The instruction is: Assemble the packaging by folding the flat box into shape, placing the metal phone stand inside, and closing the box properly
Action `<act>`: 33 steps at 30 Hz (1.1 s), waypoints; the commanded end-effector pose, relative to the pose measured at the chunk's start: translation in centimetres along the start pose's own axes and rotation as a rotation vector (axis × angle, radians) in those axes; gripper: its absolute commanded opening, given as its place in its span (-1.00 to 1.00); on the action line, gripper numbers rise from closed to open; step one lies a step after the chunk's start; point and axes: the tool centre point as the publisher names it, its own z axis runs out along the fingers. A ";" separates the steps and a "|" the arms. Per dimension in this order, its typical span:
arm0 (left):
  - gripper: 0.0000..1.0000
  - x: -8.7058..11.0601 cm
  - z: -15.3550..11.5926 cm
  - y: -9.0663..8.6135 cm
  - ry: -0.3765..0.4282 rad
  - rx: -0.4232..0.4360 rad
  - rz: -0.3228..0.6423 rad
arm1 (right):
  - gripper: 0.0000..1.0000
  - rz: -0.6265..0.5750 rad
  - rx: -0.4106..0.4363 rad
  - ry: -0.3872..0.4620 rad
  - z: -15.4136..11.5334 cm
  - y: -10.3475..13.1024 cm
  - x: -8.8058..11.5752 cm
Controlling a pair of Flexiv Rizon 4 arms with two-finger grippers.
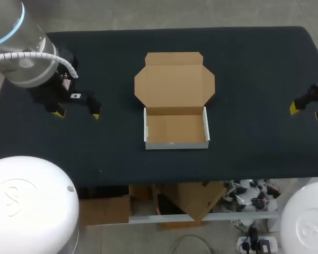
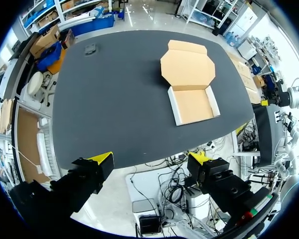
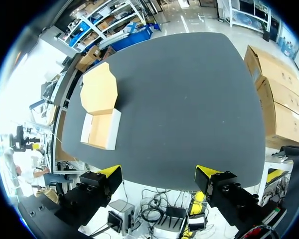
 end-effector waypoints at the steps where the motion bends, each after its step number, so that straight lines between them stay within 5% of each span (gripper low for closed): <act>1: 1.00 0.1 0.2 -0.3 -0.003 -0.006 -0.005 | 1.00 -0.003 0.008 0.004 -0.1 0.3 0.1; 23: 1.00 -0.6 1.2 -0.7 -0.016 -0.012 -0.054 | 1.00 -0.006 0.024 0.007 0.3 0.8 0.1; 33: 1.00 -2.2 3.0 -2.4 -0.037 -0.024 -0.058 | 1.00 -0.006 0.024 0.007 0.3 0.8 0.1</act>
